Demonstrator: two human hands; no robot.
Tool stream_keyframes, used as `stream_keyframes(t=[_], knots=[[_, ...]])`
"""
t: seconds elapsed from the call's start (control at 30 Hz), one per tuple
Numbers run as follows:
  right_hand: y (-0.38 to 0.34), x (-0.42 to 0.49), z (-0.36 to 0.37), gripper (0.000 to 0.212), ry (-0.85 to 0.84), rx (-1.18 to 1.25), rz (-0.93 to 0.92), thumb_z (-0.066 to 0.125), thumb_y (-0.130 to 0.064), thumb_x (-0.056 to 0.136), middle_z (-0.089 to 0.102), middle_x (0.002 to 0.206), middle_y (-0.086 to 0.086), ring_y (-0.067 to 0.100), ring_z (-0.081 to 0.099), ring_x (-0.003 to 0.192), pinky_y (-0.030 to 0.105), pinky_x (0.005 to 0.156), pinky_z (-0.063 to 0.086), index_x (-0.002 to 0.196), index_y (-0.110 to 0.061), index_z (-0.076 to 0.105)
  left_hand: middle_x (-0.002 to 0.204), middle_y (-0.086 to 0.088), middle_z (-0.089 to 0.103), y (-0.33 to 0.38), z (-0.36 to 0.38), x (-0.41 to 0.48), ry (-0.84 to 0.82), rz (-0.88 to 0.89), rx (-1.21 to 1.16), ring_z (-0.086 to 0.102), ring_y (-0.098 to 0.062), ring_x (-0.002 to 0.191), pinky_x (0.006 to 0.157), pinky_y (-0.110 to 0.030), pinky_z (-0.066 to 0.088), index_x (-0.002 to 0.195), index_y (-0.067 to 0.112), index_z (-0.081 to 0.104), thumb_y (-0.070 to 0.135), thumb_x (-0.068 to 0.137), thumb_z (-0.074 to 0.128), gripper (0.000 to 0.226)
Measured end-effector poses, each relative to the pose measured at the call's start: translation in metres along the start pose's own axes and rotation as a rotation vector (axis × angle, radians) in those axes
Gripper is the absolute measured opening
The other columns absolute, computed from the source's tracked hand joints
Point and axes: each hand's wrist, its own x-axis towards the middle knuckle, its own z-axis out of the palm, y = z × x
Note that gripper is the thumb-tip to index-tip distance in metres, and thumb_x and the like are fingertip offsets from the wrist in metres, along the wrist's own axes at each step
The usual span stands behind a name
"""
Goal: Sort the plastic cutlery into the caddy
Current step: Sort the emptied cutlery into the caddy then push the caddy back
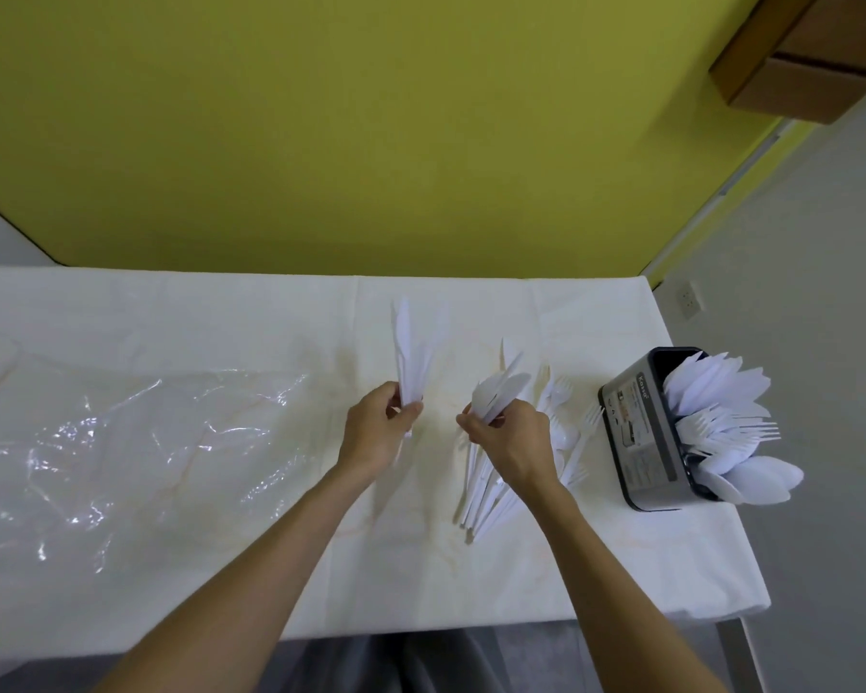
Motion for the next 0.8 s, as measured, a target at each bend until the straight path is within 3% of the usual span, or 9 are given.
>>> stream_keyframes(t=[0.07,0.17,0.27,0.37,0.53,0.63,0.7,0.8], knots=[[-0.003,-0.001,0.001,0.015,0.005,-0.015,-0.006,0.072,-0.026,0.082,0.072,0.071,0.005,0.018,0.069,0.071,0.028,0.061,0.053,0.079,-0.011,0.072,0.074,0.002,0.066,0.003,0.0,0.0,0.026,0.0,-0.113,0.063,-0.018,0.074,0.065,-0.025,0.044,0.09,0.016,0.066,0.031,0.09,0.063,0.015],[-0.004,-0.003,0.004,0.017,-0.004,-0.06,0.02,0.073,-0.027,0.082,0.065,0.064,-0.003,0.007,0.059,0.057,0.01,0.046,0.037,0.08,-0.01,0.072,0.077,0.002,0.066,-0.001,0.008,-0.004,0.044,0.017,-0.172,0.06,-0.014,0.075,0.067,-0.02,0.043,0.086,0.02,0.066,0.034,0.088,0.065,0.014],[0.001,-0.004,0.012,0.024,0.011,-0.084,0.053,0.071,-0.026,0.082,0.051,0.052,-0.004,0.008,0.045,0.046,0.012,0.039,0.03,0.068,-0.008,0.063,0.081,0.002,0.068,-0.019,0.014,-0.011,0.023,-0.005,-0.143,0.062,-0.012,0.077,0.067,-0.015,0.043,0.085,0.018,0.065,0.033,0.089,0.064,0.015],[0.006,-0.004,0.019,0.024,0.026,-0.085,0.067,0.07,-0.026,0.083,0.054,0.057,-0.001,0.008,0.047,0.05,0.014,0.044,0.032,0.075,-0.004,0.066,0.073,-0.005,0.065,-0.041,0.017,-0.019,-0.026,-0.035,-0.077,0.059,-0.018,0.067,0.06,-0.018,0.042,0.08,0.01,0.062,0.028,0.091,0.063,0.022],[-0.002,-0.009,0.005,0.031,0.033,-0.055,0.049,0.071,-0.026,0.082,0.056,0.056,0.014,0.013,0.044,0.049,0.023,0.047,0.034,0.074,0.004,0.068,0.058,0.004,0.055,-0.033,0.01,-0.02,0.0,0.011,-0.044,0.045,-0.007,0.053,0.053,-0.019,0.034,0.069,0.016,0.056,0.029,0.091,0.063,0.026],[-0.014,-0.015,-0.034,0.033,0.101,0.056,0.002,0.073,-0.03,0.08,0.068,0.063,0.015,0.022,0.063,0.055,0.029,0.054,0.048,0.072,0.001,0.07,0.069,-0.004,0.067,-0.006,0.008,-0.011,-0.025,0.086,-0.056,0.057,-0.017,0.061,0.058,-0.023,0.039,0.077,0.019,0.064,0.034,0.089,0.064,0.02],[-0.022,-0.018,-0.073,0.02,0.118,0.152,-0.007,0.075,-0.027,0.08,0.074,0.068,0.006,0.018,0.073,0.067,0.036,0.068,0.059,0.075,-0.008,0.076,0.076,0.001,0.071,0.019,0.01,-0.007,-0.023,0.13,-0.089,0.064,-0.012,0.071,0.064,-0.022,0.045,0.083,0.021,0.068,0.036,0.088,0.066,0.016],[-0.031,-0.022,-0.147,0.011,0.185,0.401,0.049,0.077,-0.014,0.08,0.076,0.082,0.013,0.023,0.075,0.076,0.032,0.075,0.061,0.083,-0.003,0.076,0.082,0.006,0.072,0.064,0.025,-0.004,-0.056,0.196,-0.138,0.066,-0.007,0.08,0.068,-0.021,0.048,0.089,0.021,0.069,0.037,0.087,0.067,0.016]])
